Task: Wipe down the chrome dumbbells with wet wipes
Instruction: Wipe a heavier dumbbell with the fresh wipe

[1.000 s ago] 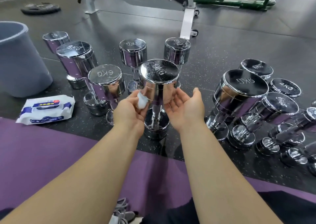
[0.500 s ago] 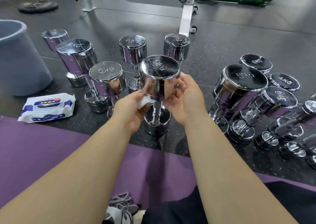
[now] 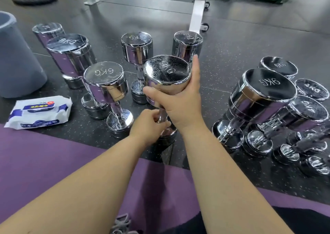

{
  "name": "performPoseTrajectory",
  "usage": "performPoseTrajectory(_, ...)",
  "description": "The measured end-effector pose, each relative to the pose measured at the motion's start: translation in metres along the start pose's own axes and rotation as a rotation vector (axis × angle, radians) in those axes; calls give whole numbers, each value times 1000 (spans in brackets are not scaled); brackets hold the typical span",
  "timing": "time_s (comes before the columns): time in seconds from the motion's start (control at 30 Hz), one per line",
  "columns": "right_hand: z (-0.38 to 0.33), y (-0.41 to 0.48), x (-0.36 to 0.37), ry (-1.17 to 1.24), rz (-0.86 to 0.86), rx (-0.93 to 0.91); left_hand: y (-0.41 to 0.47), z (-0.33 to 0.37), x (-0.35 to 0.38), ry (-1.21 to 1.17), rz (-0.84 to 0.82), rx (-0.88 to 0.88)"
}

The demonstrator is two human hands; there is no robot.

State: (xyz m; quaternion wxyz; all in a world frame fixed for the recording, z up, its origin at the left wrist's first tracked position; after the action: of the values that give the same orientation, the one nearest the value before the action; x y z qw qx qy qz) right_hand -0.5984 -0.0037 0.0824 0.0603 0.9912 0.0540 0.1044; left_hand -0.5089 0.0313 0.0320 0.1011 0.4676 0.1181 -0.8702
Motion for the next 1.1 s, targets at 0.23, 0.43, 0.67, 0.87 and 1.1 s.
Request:
performPoseTrajectory(0.23,-8,-2,0,-88,51,-88,8,14,-1,123,80,6)
performPoseTrajectory(0.43,-18,-14,2,-109,69,-79,-1,8,-3,262,92,65)
performPoseTrajectory(0.67,-19,0,-10,258,123,327,-9,-7,-13,377,24,-51)
performPoseTrajectory(0.87,12,25,-38,273,214,590,10,8,0,613,-114,-10)
performPoseTrajectory(1.1,73,10,-51,52,419,675,43,23,36,821,-375,12)
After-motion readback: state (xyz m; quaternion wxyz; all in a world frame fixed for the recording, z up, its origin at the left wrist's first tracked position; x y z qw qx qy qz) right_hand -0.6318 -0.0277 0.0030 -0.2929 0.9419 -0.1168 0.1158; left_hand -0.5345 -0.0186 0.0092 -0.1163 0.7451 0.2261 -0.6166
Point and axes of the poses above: each hand's wrist, its own y-axis towards the middle knuckle, its own x-axis out of the palm, z = x × y, the point moved 1 cm from there along y, towards the middle knuckle, and after that the axes turned 14 degrees about y, right-handed, at the moved point
